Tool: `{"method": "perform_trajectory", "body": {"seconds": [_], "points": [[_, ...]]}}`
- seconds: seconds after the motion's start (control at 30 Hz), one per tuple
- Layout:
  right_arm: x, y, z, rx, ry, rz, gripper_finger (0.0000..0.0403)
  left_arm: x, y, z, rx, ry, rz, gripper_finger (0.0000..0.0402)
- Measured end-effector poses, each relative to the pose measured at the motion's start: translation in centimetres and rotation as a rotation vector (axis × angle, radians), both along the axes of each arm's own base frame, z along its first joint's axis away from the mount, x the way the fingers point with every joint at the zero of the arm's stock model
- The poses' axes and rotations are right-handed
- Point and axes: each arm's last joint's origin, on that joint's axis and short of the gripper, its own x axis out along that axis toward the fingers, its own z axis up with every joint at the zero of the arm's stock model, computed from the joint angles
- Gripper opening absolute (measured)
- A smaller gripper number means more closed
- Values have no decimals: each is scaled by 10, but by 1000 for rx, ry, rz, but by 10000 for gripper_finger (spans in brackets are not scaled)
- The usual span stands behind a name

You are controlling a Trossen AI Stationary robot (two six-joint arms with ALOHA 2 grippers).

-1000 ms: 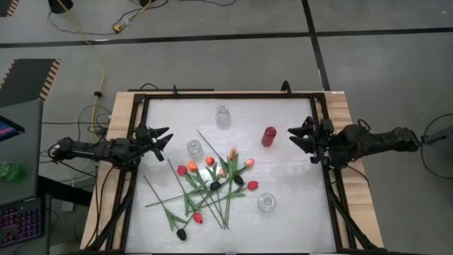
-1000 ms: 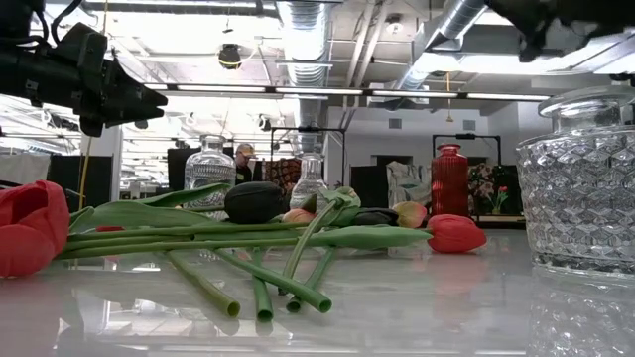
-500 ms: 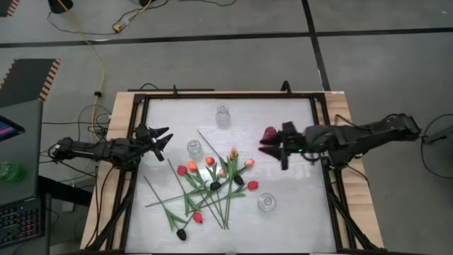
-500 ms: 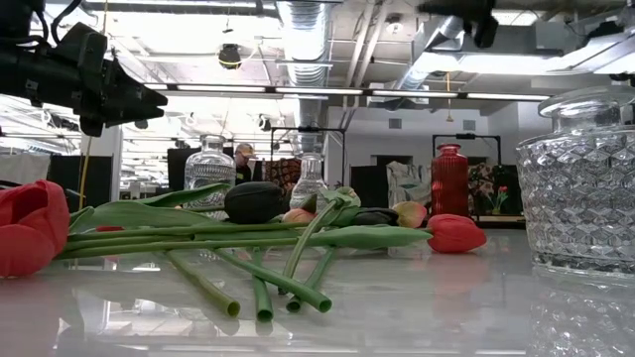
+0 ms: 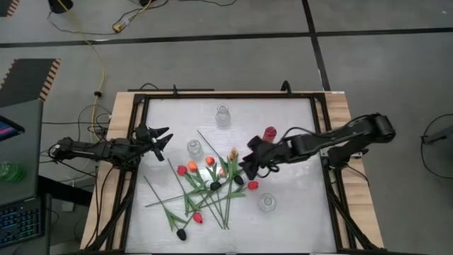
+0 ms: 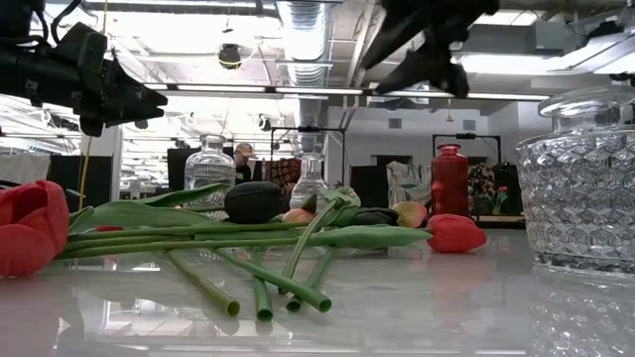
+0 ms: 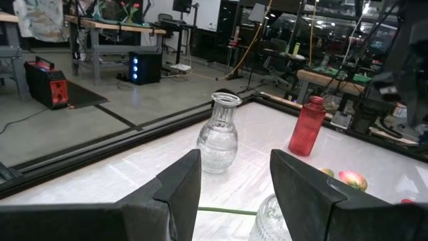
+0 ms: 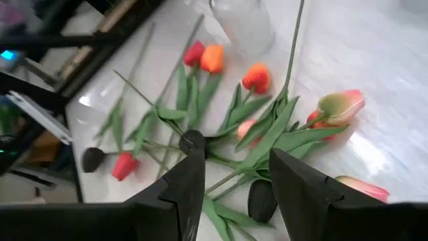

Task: Sort flowers into vase by color
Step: Put the pink tulip into the top transparent vase

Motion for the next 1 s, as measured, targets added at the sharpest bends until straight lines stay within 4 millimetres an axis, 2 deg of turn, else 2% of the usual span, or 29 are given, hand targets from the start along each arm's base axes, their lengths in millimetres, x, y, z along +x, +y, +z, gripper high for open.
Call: {"method": "perform_trajectory", "body": {"seconds": [0.23,0.4,0.67,1.0], "points": [[32,8,-27,80,100,-17,193,0,0,0,0,0,0,167],[46,11,-40,92,139,-27,193,0,0,0,0,0,0,167],[59,10,-57,89,216,-65,193,0,0,0,0,0,0,167],[64,7,-77,93,281,-108,193,0,0,0,0,0,1,167]]}}
